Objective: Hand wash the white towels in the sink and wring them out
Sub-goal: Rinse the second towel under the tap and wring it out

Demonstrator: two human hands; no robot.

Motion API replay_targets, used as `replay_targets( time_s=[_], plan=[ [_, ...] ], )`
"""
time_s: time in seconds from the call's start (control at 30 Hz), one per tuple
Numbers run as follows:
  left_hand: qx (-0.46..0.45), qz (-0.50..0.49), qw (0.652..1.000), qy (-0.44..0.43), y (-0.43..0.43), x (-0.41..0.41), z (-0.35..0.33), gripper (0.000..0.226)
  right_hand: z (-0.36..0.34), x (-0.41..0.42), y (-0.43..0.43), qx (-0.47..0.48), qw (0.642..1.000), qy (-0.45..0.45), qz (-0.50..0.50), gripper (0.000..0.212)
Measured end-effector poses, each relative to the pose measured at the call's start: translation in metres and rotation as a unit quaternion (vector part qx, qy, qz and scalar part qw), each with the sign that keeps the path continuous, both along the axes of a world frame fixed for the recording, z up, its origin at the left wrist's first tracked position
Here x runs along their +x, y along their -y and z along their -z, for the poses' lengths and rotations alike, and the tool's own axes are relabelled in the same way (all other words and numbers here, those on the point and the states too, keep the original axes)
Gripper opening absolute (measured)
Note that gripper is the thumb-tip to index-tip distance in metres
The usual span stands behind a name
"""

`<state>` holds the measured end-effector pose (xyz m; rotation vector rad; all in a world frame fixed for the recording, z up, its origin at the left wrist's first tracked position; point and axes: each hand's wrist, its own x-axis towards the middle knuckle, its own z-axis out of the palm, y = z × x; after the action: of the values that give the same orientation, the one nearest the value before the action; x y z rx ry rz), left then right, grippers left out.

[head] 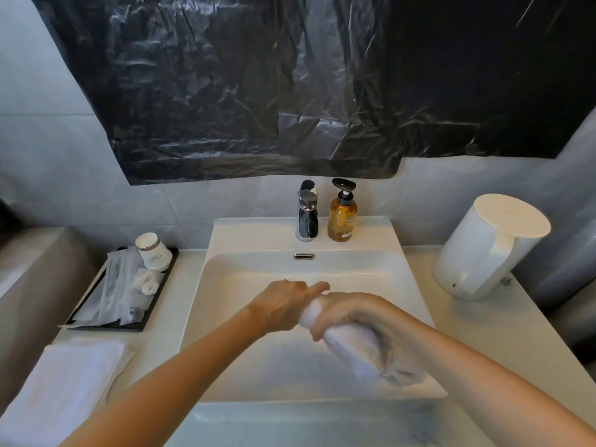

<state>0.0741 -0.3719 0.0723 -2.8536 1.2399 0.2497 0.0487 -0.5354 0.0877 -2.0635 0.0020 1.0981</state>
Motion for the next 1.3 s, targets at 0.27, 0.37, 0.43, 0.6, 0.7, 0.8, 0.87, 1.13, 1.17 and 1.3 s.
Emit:
replay_targets(
  time_s=[0.27, 0.37, 0.43, 0.6, 0.7, 0.8, 0.87, 1.13, 1.17, 1.3],
  plan=[
    [0.019, -0.140, 0.980, -0.140, 0.023, -0.008, 0.032, 0.041, 0.036, -0.010, -0.021, -0.361, 0.874, 0.311, -0.099, 0.032],
    [-0.014, -0.169, 0.959, -0.226, 0.025, -0.007, 0.040, 0.028, 0.047, -0.014, -0.016, -0.379, 0.842, 0.363, -0.125, 0.027],
    [-0.031, -0.153, 0.953, -0.259, 0.027, -0.009, 0.041, 0.012, 0.050, -0.015, -0.011, -0.386, 0.818, 0.398, -0.153, 0.026],
    [-0.066, -0.182, 0.909, -0.368, 0.027, -0.009, 0.042, 0.037, 0.055, -0.017, -0.004, -0.392, 0.758, 0.479, -0.206, 0.050],
    [-0.189, -0.254, 0.858, -0.405, 0.015, -0.011, 0.047, 0.057, 0.051, -0.018, 0.004, -0.360, 0.804, 0.448, -0.152, 0.035],
    [-0.360, -0.216, 0.879, -0.226, 0.000, -0.027, 0.047, 0.068, 0.038, -0.016, 0.010, -0.314, 0.896, 0.313, -0.017, 0.033],
    [-0.344, -0.104, 0.932, -0.041, -0.007, -0.039, 0.047, 0.076, 0.029, -0.011, 0.018, -0.201, 0.957, 0.203, 0.049, 0.028],
    [-0.206, 0.137, 0.934, 0.259, -0.003, -0.020, 0.032, 0.053, 0.010, -0.007, 0.020, -0.025, 0.991, -0.119, -0.053, 0.027],
    [-0.202, 0.157, 0.934, 0.251, -0.002, -0.016, 0.030, 0.047, 0.010, -0.008, 0.017, -0.036, 0.990, -0.122, -0.058, 0.024],
    [-0.124, 0.094, 0.981, 0.117, 0.003, -0.011, 0.025, 0.044, 0.021, -0.010, 0.014, -0.010, 0.999, -0.025, -0.024, 0.015]
  ],
)
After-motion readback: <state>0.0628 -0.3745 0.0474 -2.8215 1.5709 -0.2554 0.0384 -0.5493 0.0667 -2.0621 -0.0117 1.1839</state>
